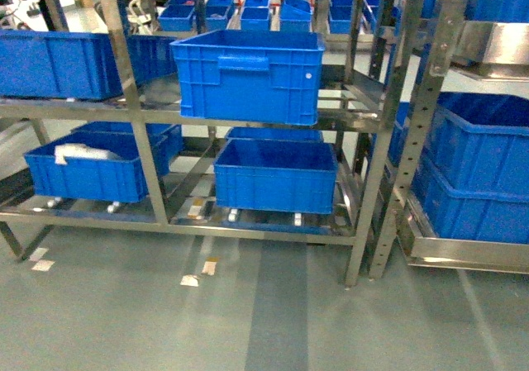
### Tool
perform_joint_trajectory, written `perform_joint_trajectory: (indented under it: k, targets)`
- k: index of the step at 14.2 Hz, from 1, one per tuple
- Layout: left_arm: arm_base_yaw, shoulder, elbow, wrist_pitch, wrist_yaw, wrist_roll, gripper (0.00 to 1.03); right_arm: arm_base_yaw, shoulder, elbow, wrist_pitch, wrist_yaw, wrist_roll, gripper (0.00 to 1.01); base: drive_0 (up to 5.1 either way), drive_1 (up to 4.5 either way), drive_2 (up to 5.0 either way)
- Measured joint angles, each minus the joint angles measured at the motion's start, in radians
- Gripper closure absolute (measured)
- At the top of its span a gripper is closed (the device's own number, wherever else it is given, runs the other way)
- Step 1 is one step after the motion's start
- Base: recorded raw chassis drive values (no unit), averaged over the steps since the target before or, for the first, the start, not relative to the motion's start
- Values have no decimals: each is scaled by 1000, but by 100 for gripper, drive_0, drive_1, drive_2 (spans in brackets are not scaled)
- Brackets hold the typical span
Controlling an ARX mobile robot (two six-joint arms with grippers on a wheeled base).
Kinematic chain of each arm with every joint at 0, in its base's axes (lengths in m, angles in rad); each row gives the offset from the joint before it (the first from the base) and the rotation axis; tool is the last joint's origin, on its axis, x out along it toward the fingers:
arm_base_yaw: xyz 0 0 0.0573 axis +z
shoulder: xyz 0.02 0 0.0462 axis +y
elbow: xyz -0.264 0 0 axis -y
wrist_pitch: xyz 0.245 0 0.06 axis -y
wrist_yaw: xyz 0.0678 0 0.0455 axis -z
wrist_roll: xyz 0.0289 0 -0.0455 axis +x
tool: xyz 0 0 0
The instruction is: Pick red block from blue box to shelf
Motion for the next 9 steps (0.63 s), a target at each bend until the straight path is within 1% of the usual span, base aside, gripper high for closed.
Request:
perform_joint_trajectory:
  k: [3, 9]
  targets:
    - [0, 0, 0, 0, 0, 0, 5, 0, 0, 0, 0, 0, 0, 73, -151, -151, -151]
    - [0, 0, 0, 0, 0, 0, 5, 0, 0, 0, 0, 1, 0, 73, -6, -6, -6]
